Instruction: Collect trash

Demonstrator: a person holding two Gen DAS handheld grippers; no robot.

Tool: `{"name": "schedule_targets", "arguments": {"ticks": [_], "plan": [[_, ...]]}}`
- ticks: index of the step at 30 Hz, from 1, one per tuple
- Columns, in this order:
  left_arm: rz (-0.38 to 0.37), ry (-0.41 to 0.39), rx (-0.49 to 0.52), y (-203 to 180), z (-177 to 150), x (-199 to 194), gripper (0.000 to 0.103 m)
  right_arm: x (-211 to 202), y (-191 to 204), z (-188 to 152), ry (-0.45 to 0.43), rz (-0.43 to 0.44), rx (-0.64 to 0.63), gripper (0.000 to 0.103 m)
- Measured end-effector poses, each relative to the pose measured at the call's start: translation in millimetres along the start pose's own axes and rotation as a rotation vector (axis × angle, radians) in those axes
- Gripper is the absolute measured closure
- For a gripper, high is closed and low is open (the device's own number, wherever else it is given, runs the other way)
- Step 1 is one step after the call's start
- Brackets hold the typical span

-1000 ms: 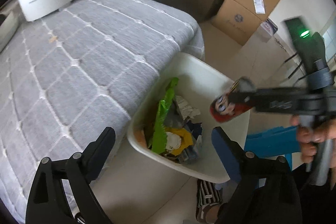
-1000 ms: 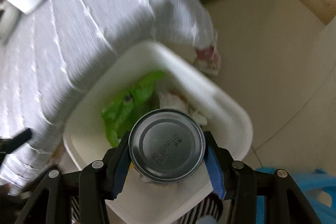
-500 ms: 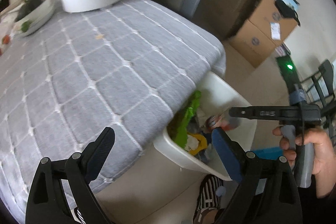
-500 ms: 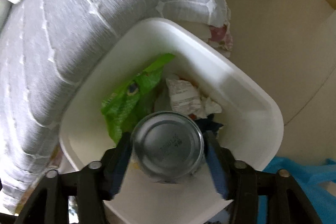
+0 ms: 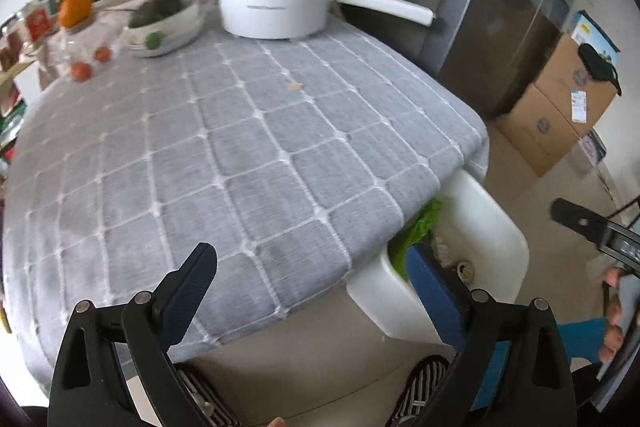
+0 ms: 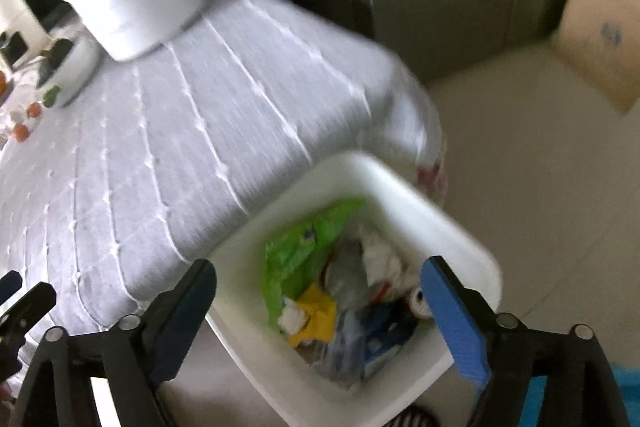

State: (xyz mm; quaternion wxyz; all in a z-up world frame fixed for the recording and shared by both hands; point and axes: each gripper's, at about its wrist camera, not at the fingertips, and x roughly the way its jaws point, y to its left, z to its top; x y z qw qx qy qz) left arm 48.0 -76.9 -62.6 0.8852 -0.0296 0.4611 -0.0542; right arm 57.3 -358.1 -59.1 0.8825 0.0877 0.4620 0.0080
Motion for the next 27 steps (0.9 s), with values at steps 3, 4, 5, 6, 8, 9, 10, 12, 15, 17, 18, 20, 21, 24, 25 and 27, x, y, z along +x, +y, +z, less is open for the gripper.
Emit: {"name": "schedule_targets", "arguments": {"ticks": [3, 4, 5, 6, 8, 9, 10, 12, 15, 17, 18, 20, 21, 24, 25, 27], "plan": [[0.055, -0.054, 0.005, 6, -7, -17, 0.006, -24, 10, -11, -0.073, -0.014, -0.022, 0.012], [0.061, -0.073, 0.001, 9, -10, -23, 0.006, -31, 15, -15, -0.093, -0.006, -0.026, 0.012], [0.068, -0.087, -0.003, 11, -12, -28, 0.006, -35, 15, -18, -0.107, 0.002, -0.028, 0.012], [0.073, -0.097, -0.005, 13, -13, -32, 0.006, -42, 19, -23, -0.130, 0.012, -0.035, 0.010], [0.094, -0.132, -0.002, 16, -17, -44, 0.006, -53, 31, -32, -0.174, 0.005, -0.066, 0.009], [0.104, -0.147, 0.001, 17, -19, -48, 0.006, -56, 36, -34, -0.194, -0.004, -0.081, 0.009], [0.116, -0.169, 0.004, 18, -21, -55, 0.006, -58, 42, -37, -0.217, -0.011, -0.098, 0.009], [0.129, -0.205, 0.006, 18, -23, -64, 0.006, -63, 53, -43, -0.256, -0.026, -0.131, 0.008], [0.160, -0.252, 0.005, 22, -28, -77, 0.006, -68, 68, -50, -0.314, -0.037, -0.176, 0.007], [0.171, -0.272, 0.003, 24, -29, -82, 0.006, -71, 74, -53, -0.339, -0.041, -0.192, 0.007], [0.172, -0.279, 0.001, 25, -28, -84, 0.006, -71, 77, -52, -0.351, -0.044, -0.201, 0.006], [0.176, -0.292, -0.005, 28, -27, -86, 0.006, -70, 83, -52, -0.366, -0.054, -0.214, 0.005], [0.178, -0.297, -0.007, 29, -27, -86, 0.006, -69, 85, -51, -0.368, -0.057, -0.219, 0.005], [0.183, -0.300, -0.013, 34, -26, -84, 0.006, -65, 90, -50, -0.366, -0.058, -0.224, 0.005], [0.182, -0.295, -0.015, 35, -25, -83, 0.006, -64, 91, -50, -0.363, -0.059, -0.225, 0.005], [0.178, -0.286, -0.021, 36, -25, -80, 0.006, -60, 93, -50, -0.357, -0.063, -0.232, 0.005]]}}
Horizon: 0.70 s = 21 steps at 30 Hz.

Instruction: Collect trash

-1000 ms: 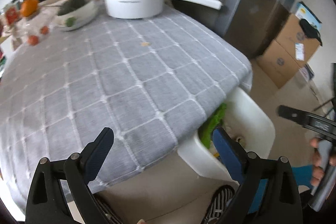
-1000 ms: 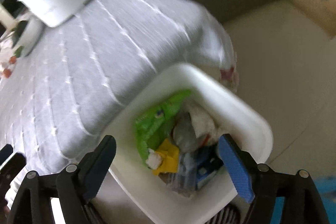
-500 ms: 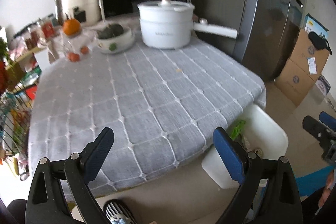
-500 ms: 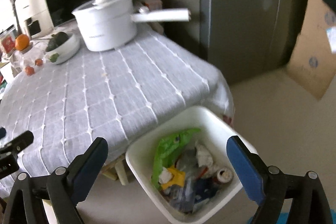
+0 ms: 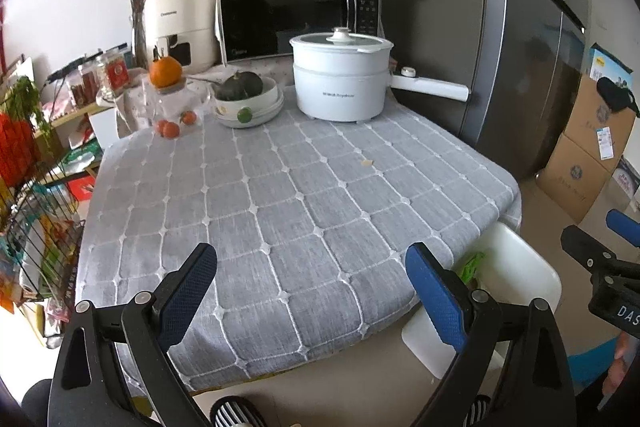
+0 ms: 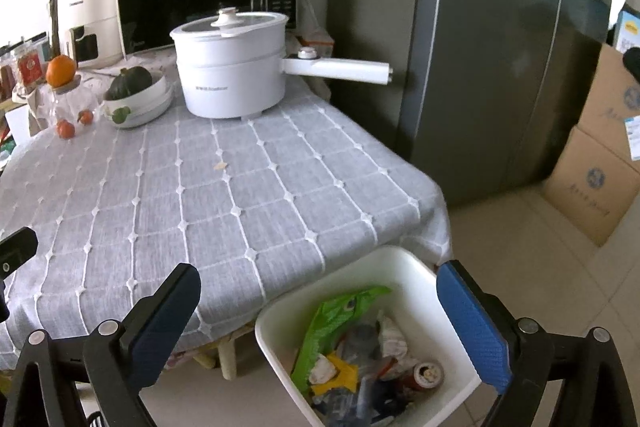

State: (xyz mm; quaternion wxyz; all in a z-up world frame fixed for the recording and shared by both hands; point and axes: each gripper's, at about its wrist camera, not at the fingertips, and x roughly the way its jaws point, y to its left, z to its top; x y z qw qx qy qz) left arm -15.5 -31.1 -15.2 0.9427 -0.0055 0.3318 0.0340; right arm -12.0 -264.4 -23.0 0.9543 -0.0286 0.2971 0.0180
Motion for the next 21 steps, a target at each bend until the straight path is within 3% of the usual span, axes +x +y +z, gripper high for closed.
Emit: {"name": "schedule_targets", "arguments": {"ticks": [21], "plan": [[-0.021, -0.009, -0.011, -4.0, -2.2, -5.6, 0.006, 1.5, 4.6, -3.4, 0.001, -0.019, -0.024, 0.005]]}}
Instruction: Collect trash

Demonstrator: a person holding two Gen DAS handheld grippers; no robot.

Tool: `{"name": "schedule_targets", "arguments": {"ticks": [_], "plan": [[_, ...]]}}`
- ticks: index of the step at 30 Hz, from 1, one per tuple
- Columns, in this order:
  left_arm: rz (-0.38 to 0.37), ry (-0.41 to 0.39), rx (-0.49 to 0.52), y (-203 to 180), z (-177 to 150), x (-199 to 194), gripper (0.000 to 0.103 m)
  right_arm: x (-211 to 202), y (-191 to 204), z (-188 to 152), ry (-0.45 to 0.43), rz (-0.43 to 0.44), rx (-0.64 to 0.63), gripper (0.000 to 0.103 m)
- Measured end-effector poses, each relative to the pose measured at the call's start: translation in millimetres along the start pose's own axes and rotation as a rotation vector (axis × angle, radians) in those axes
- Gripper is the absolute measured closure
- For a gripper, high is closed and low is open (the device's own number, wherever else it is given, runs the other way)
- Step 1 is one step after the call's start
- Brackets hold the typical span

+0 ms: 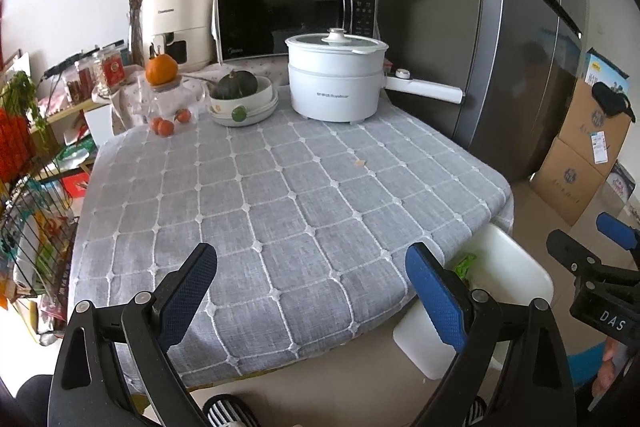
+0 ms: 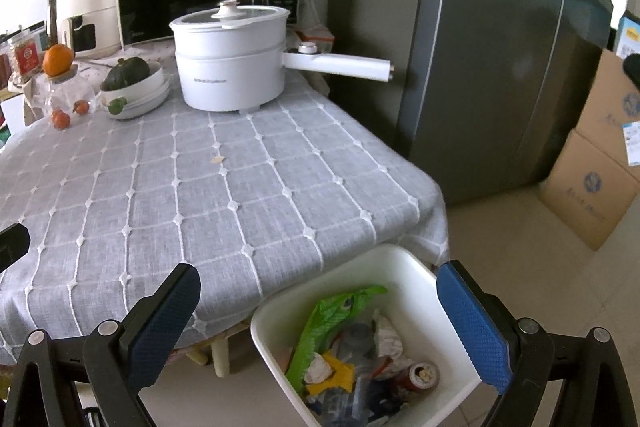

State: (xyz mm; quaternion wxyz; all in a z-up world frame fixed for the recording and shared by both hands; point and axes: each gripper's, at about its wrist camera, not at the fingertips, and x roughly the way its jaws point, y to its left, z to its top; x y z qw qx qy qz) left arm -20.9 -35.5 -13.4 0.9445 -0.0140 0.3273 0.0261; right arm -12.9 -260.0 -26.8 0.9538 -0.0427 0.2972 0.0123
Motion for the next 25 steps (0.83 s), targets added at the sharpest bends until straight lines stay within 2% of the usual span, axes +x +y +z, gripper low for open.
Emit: {"name": "schedule_targets", "arguments": {"ticks": [14, 18, 21, 25], "plan": [[-0.004, 0.043, 0.009, -2, -3, 9, 0.006, -3, -2, 2, -0.001, 0.006, 0.008, 0.005], [-0.016, 0.081, 0.006, -2, -5, 21, 0.006, -2, -2, 1, -0.001, 0.000, 0.009, 0.004], [-0.027, 0.149, -0.007, 1, -5, 38, 0.006, 0, -2, 0, 0.009, -0.004, 0.021, 0.003], [-0.054, 0.172, -0.053, 16, 8, 42, 0.006, 9, 2, -6, 0.050, 0.058, 0.015, 0.002]]}}
